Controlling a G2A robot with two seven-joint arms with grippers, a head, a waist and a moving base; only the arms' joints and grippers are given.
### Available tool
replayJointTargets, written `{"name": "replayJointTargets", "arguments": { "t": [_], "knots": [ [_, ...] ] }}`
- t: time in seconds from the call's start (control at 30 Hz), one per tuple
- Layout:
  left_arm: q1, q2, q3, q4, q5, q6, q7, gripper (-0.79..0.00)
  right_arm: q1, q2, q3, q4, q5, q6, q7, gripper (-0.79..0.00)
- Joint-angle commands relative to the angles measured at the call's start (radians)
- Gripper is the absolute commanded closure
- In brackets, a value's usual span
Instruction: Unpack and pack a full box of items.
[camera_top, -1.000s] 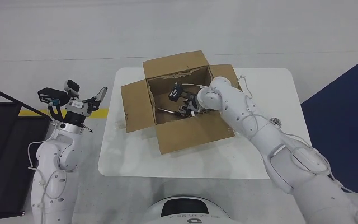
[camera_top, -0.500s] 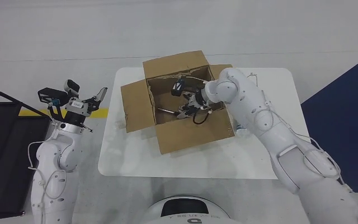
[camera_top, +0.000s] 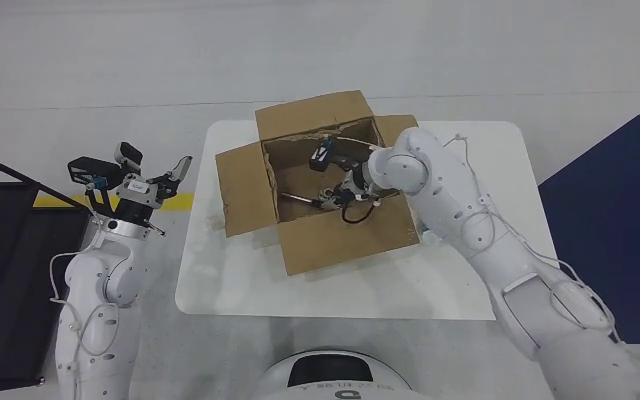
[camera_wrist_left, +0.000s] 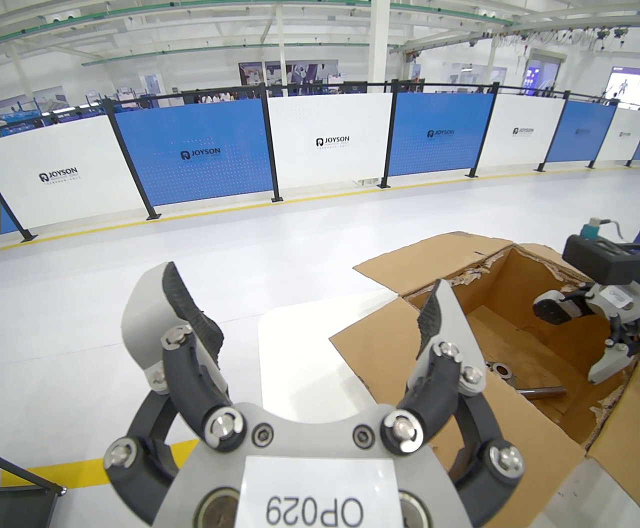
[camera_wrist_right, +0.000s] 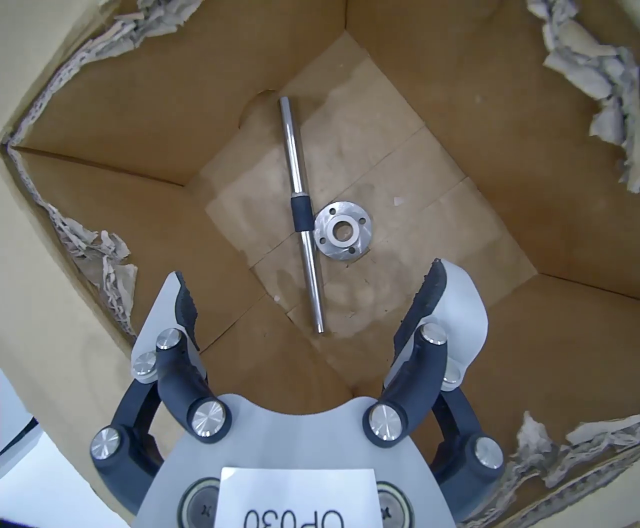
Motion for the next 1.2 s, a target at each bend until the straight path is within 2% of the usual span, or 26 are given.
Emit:
{"name": "replayJointTargets", "arguments": {
  "t": [0.0, 0.23, 0.43, 0.53, 0.73, 1.03, 1.1, 1.17],
  "knots": [
    [0.0, 0.0, 0.0, 0.0, 0.0, 0.0, 0.0, -0.785, -0.04, 0.018, 0.029, -0.072, 0.019, -0.005, 0.049, -0.785],
    [0.0, 0.0, 0.0, 0.0, 0.0, 0.0, 0.0, -0.785, -0.177, 0.065, 0.095, -0.32, 0.104, -0.011, 0.163, -0.785],
    [0.0, 0.0, 0.0, 0.0, 0.0, 0.0, 0.0, -0.785, -0.225, 0.085, 0.129, -0.402, 0.097, 0.029, 0.171, -0.785],
    [0.0, 0.0, 0.0, 0.0, 0.0, 0.0, 0.0, -0.785, -0.217, 0.088, 0.142, -0.382, 0.085, 0.033, 0.131, -0.785],
    [0.0, 0.0, 0.0, 0.0, 0.0, 0.0, 0.0, -0.785, -0.171, 0.084, 0.169, -0.227, 0.144, -0.039, -0.032, -0.785],
    [0.0, 0.0, 0.0, 0.0, 0.0, 0.0, 0.0, -0.785, -0.166, 0.083, 0.165, -0.215, 0.147, -0.043, -0.037, -0.785],
    [0.0, 0.0, 0.0, 0.0, 0.0, 0.0, 0.0, -0.785, -0.16, 0.081, 0.174, -0.189, 0.127, 0.007, -0.067, -0.785],
    [0.0, 0.0, 0.0, 0.0, 0.0, 0.0, 0.0, -0.785, -0.12, 0.068, 0.134, -0.135, 0.047, 0.09, -0.105, -0.785]
  ]
}}
